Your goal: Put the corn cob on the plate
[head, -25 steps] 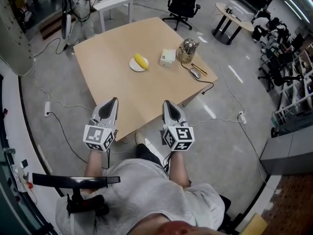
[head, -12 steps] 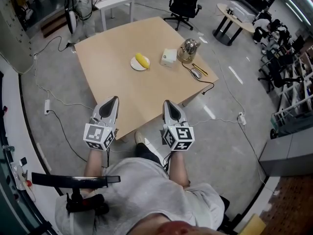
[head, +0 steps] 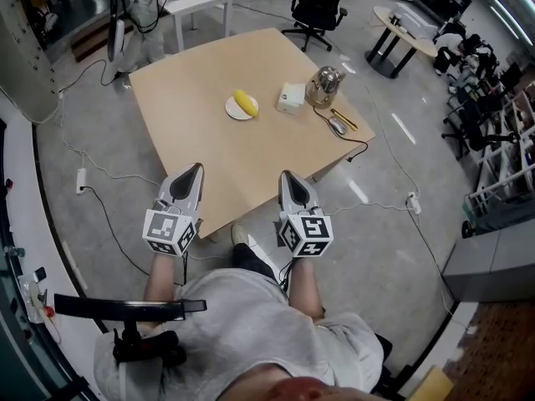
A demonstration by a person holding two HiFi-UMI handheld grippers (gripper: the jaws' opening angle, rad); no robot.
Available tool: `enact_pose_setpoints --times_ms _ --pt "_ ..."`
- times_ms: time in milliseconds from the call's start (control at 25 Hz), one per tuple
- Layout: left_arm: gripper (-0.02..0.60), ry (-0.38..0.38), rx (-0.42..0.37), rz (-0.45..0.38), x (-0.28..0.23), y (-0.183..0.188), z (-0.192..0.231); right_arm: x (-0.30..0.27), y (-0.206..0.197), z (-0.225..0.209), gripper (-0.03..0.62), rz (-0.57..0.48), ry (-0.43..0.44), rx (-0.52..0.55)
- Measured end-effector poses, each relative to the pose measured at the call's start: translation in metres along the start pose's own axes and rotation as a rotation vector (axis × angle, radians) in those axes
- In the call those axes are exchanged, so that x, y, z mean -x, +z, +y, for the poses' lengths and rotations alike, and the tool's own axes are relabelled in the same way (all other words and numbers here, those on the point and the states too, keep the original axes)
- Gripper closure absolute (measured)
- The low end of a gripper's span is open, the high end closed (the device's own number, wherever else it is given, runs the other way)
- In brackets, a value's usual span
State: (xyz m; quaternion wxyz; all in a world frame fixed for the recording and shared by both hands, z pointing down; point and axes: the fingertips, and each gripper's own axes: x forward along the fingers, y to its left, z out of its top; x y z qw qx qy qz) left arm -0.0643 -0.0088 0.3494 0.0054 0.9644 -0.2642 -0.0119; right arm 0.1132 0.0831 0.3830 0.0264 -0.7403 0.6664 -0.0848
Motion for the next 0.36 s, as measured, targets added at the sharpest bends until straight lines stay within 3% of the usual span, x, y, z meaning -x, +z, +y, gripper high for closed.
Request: enact_pose_setpoints --times_ms 360 --pt "0.561 -0.004 0.001 0.004 -0.0049 -0.0025 0.0033 -0.0059 -0.0036 -0.0013 0.588 0.003 -0.002 -0.009"
